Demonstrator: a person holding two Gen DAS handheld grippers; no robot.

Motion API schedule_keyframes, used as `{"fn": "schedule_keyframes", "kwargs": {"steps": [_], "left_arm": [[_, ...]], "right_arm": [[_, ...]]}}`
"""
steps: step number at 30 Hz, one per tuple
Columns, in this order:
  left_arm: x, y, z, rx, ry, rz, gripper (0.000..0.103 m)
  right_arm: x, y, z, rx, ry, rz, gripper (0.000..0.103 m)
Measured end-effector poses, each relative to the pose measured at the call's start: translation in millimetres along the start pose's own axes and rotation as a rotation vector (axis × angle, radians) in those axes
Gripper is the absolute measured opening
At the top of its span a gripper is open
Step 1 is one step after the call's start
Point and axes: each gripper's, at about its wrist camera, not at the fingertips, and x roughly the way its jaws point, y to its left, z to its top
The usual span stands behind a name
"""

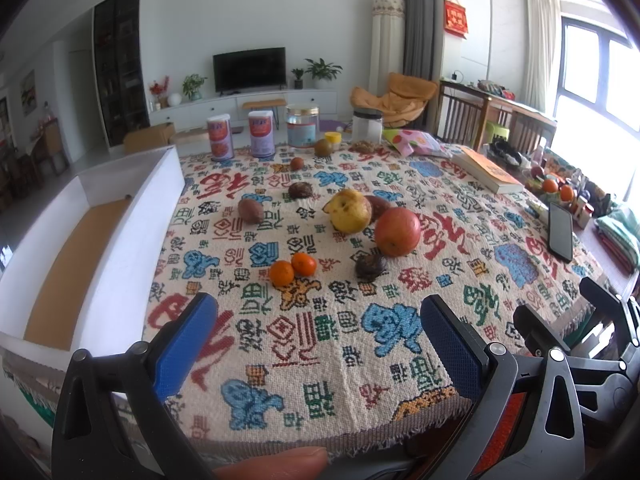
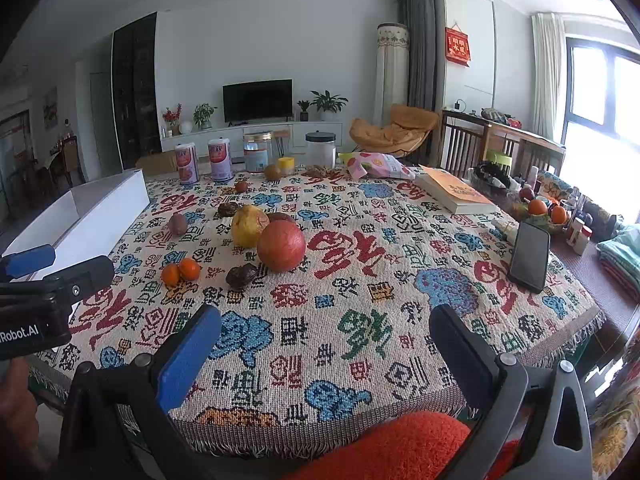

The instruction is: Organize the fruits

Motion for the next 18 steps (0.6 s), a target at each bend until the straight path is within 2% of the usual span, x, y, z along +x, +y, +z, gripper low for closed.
{"fn": "schedule_keyframes", "kwargs": {"steps": [18], "left_arm": [[-0.6, 0.3, 1.4, 0.001, 0.0, 0.0, 0.102]], "right_arm": [[-0.4, 0.7, -1.0, -0.002, 0.0, 0.0, 0.103]]}}
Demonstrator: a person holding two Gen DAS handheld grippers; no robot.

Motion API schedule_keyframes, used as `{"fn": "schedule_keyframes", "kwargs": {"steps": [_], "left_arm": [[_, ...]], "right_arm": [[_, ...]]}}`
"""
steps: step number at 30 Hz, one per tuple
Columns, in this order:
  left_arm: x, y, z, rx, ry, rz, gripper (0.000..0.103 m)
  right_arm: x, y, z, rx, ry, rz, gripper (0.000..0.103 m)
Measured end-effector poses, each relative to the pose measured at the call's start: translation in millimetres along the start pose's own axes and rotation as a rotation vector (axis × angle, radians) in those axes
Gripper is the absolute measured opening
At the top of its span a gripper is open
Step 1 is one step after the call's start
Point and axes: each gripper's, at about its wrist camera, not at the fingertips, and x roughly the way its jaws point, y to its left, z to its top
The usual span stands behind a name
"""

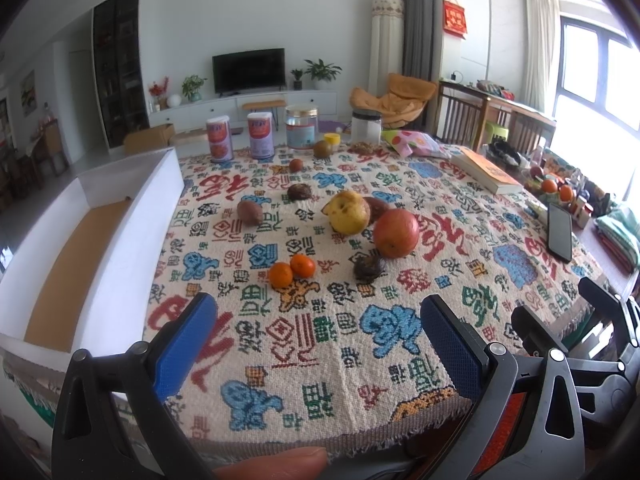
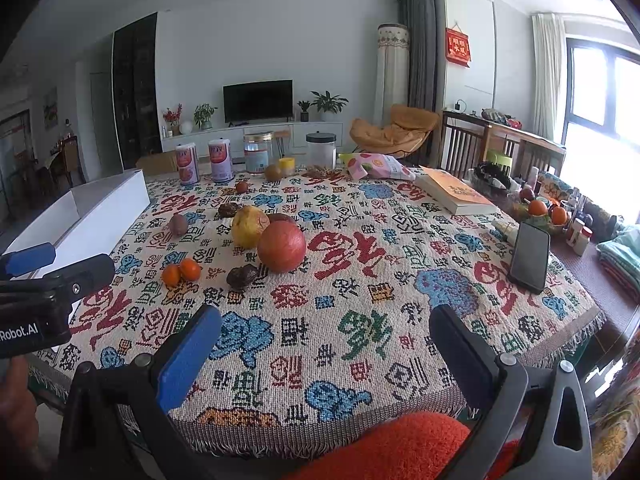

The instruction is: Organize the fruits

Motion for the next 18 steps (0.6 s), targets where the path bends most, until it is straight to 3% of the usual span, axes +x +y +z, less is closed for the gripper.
{"fn": "schedule_keyframes", "kwargs": {"steps": [3, 5, 8, 10, 12, 13, 14, 16, 18], "left_arm": [[-3.9, 2.4, 5.1, -0.004, -0.014, 0.003, 0.102], [-7.1, 6.2, 8.9, -0.015, -0.034, 0.005, 0.102], [-4.5, 8.0, 11.5, -0.032, -0.031, -0.002, 0.102], [0.1, 5.5, 10.9, -0.04, -0.013, -0.013, 0.102], [6.7, 2.9, 8.2, -0.039, 0.012, -0.008, 0.102], [11.8, 2.7, 6.3, -0.041, 0.034, 0.0, 0.102], [18.1, 3.7, 4.3, -0.045, 0.058, 0.0, 0.102], [34.3, 7.2, -4.1, -0.048, 0.109, 0.014, 0.102], [50.9, 11.4, -12.4, -0.043, 0.136, 0.051, 0.102]], "right_arm": [[-2.4, -2.3, 6.4, -0.048, 0.004, -0.001, 0.103], [-17.0, -14.9, 26.7, -0.171, -0.011, -0.073, 0.103], [-55.8, -53.3, 76.1, -0.396, -0.048, -0.321, 0.103], [-75.9, -74.4, 108.9, -0.555, -0.025, -0.518, 0.103], [-80.0, -84.2, 125.1, -0.69, 0.036, -0.639, 0.103], [-77.5, -84.1, 126.0, -0.721, 0.059, -0.638, 0.103], [-73.9, -82.0, 124.3, -0.715, 0.062, -0.582, 0.103], [-62.1, -73.6, 111.2, -0.57, 0.034, -0.359, 0.103], [-32.1, -64.8, 84.0, -0.342, 0.068, -0.092, 0.103]]}}
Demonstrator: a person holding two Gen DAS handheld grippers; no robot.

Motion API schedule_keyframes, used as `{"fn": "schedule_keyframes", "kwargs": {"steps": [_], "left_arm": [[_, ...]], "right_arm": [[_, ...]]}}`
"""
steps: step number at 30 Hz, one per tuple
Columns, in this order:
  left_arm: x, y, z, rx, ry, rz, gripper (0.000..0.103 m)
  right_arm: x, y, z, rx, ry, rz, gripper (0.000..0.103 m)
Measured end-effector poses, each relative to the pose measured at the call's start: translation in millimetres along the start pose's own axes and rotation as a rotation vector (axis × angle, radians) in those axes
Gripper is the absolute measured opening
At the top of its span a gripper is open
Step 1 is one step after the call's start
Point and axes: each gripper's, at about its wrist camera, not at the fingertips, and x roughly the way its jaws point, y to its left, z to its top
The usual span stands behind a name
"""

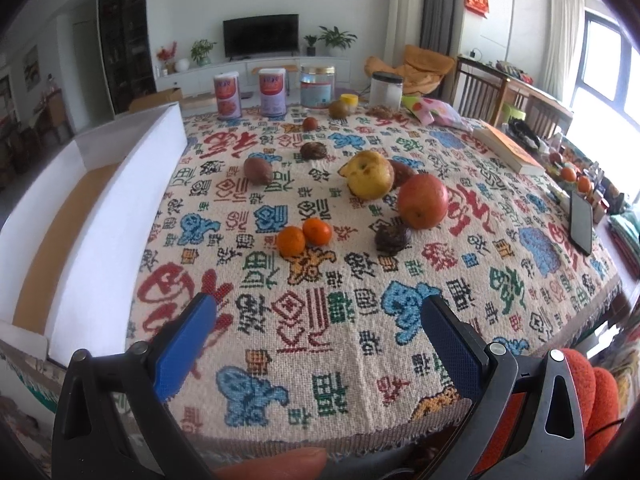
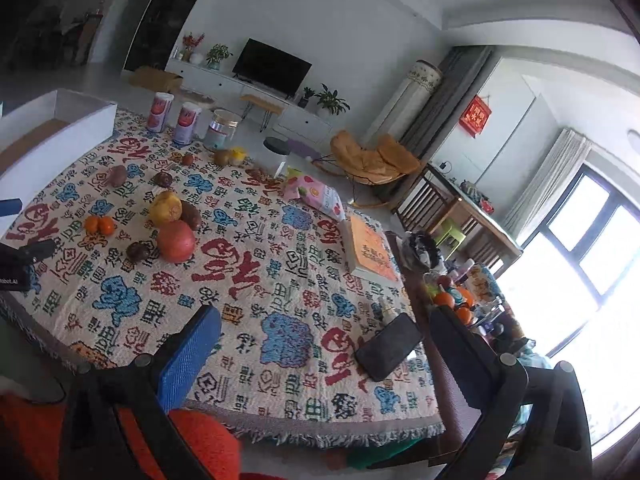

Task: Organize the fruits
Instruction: 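Lower the left tool onto the nearer mandarin orange and close it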

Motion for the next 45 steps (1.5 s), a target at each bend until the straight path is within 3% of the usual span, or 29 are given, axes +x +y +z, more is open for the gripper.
{"fn": "schedule_keyframes", "kwargs": {"steps": [2, 5, 9, 12, 14, 17, 22, 29, 33, 37, 40, 45], "left_arm": [[18.5, 0.9, -4.7, 0.026, 0.015, 0.047, 0.102], [49.2, 2.2, -8.2, 0.038, 0.08, 0.063, 0.102], [80.4, 4.9, -11.0, 0.02, 0.137, 0.083, 0.102], [92.5, 6.9, -12.2, 0.006, 0.158, 0.097, 0.102], [98.4, 8.8, -14.0, 0.002, 0.175, 0.101, 0.102], [105.7, 12.8, -18.2, 0.003, 0.193, 0.101, 0.103], [108.3, 21.6, -20.8, -0.054, 0.202, 0.062, 0.103], [108.2, 21.0, -21.6, -0.045, 0.205, 0.047, 0.103], [106.9, 27.4, -19.9, -0.02, 0.229, -0.01, 0.102], [99.8, 40.1, -21.6, -0.038, 0.201, -0.092, 0.102], [102.1, 43.9, -12.8, -0.036, 0.2, -0.114, 0.102], [116.0, 37.1, 19.0, 0.054, 0.167, -0.077, 0.101]], "right_arm": [[40.8, 28.3, -23.8, 0.164, 0.043, 0.184, 0.103], [87.9, 76.5, -45.8, 0.3, 0.091, 0.252, 0.103], [117.8, 103.9, -34.1, 0.359, 0.142, 0.323, 0.103], [133.3, 115.8, -23.1, 0.316, 0.159, 0.27, 0.103], [149.1, 115.9, -26.6, 0.359, 0.182, 0.26, 0.103], [171.9, 109.2, -40.5, 0.473, 0.27, 0.254, 0.103], [198.2, 98.8, -60.8, 0.543, 0.424, 0.235, 0.103], [200.4, 112.7, -57.6, 0.437, 0.45, 0.167, 0.103], [202.9, 116.3, -57.0, 0.408, 0.46, 0.145, 0.103], [203.0, 117.0, -56.8, 0.404, 0.462, 0.14, 0.103], [203.0, 117.2, -56.8, 0.405, 0.461, 0.141, 0.103], [202.8, 116.8, -57.0, 0.404, 0.461, 0.142, 0.103]]}}
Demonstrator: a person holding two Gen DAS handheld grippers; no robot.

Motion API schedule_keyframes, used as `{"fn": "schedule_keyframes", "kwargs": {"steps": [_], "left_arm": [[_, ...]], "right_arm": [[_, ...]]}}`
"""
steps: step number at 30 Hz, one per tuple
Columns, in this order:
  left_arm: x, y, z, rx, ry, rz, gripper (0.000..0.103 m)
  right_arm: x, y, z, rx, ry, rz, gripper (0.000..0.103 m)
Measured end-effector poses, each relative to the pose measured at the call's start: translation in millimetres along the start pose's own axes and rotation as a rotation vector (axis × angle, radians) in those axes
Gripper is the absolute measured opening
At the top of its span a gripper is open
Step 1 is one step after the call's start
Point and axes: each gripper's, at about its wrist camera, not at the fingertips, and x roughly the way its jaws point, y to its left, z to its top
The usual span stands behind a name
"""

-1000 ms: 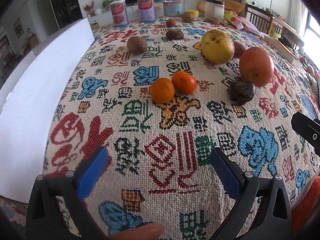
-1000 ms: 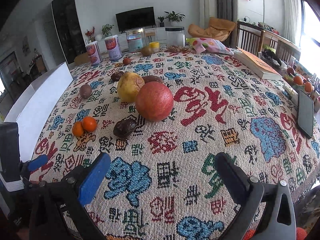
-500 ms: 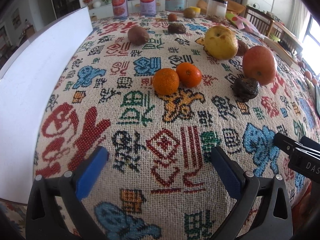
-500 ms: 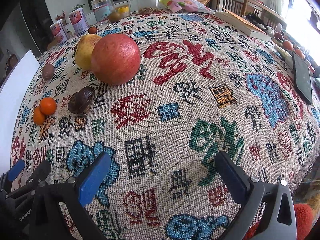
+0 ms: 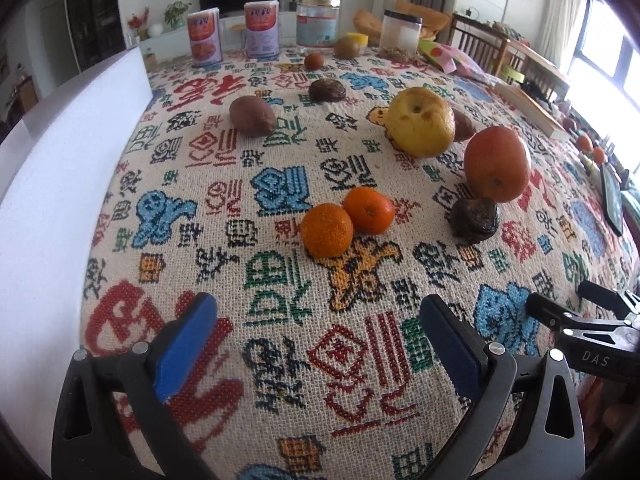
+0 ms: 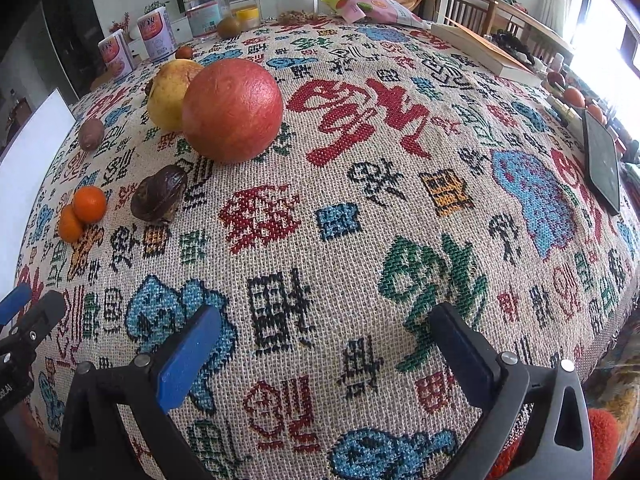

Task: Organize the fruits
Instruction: 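Lower the left tool onto the nearer mandarin orange and close it, then grasp the reddish sweet potato with the right tool while the left tool holds the mandarin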

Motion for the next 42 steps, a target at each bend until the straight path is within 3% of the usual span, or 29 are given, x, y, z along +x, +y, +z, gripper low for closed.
{"fn": "schedule_keyframes", "kwargs": {"steps": [3, 5, 10, 12, 14, 17, 28, 30, 31, 32, 42], "left_arm": [[18.5, 6.7, 15.2, -0.016, 0.052, 0.006, 0.098], [28.2, 14.8, 19.6, -0.054, 0.07, -0.015, 0.078], [29.0, 11.2, 24.2, -0.018, 0.021, -0.026, 0.076], [28.3, 5.5, 23.5, 0.02, 0.003, -0.035, 0.062], [30.7, 0.1, 21.4, 0.058, 0.023, -0.041, 0.032], [25.9, 1.5, 17.7, 0.056, 0.017, -0.039, 0.03], [8.8, 46.7, -4.4, -0.038, 0.032, 0.017, 0.033], [9.4, 46.9, -4.6, -0.055, 0.03, 0.03, 0.055], [9.8, 46.5, -5.0, -0.065, 0.027, 0.039, 0.079], [9.7, 46.5, -6.0, -0.077, 0.018, 0.048, 0.09], [17.1, 41.0, -13.3, -0.068, -0.009, 0.09, 0.097]], "right_arm": [[0.0, 0.4, 0.0, 0.0, 0.0, -0.001, 0.103], [-0.2, 0.1, 0.0, 0.001, -0.001, -0.001, 0.103], [-0.3, 0.1, -0.3, 0.0, -0.001, -0.001, 0.103], [-0.3, 0.0, -0.3, 0.0, -0.001, -0.001, 0.103], [-0.4, -0.3, -0.3, 0.0, -0.001, -0.001, 0.103], [-0.5, -0.4, -0.3, 0.0, -0.001, -0.001, 0.103], [-0.4, 0.1, -0.3, 0.001, -0.002, -0.003, 0.103], [-0.5, -0.2, -0.5, 0.001, -0.002, -0.002, 0.103], [-0.5, 0.0, -0.5, 0.0, -0.002, -0.001, 0.103], [-0.6, -0.2, -0.6, 0.0, -0.002, -0.001, 0.103], [-0.7, 0.6, -0.8, 0.002, -0.003, 0.003, 0.103]]}}
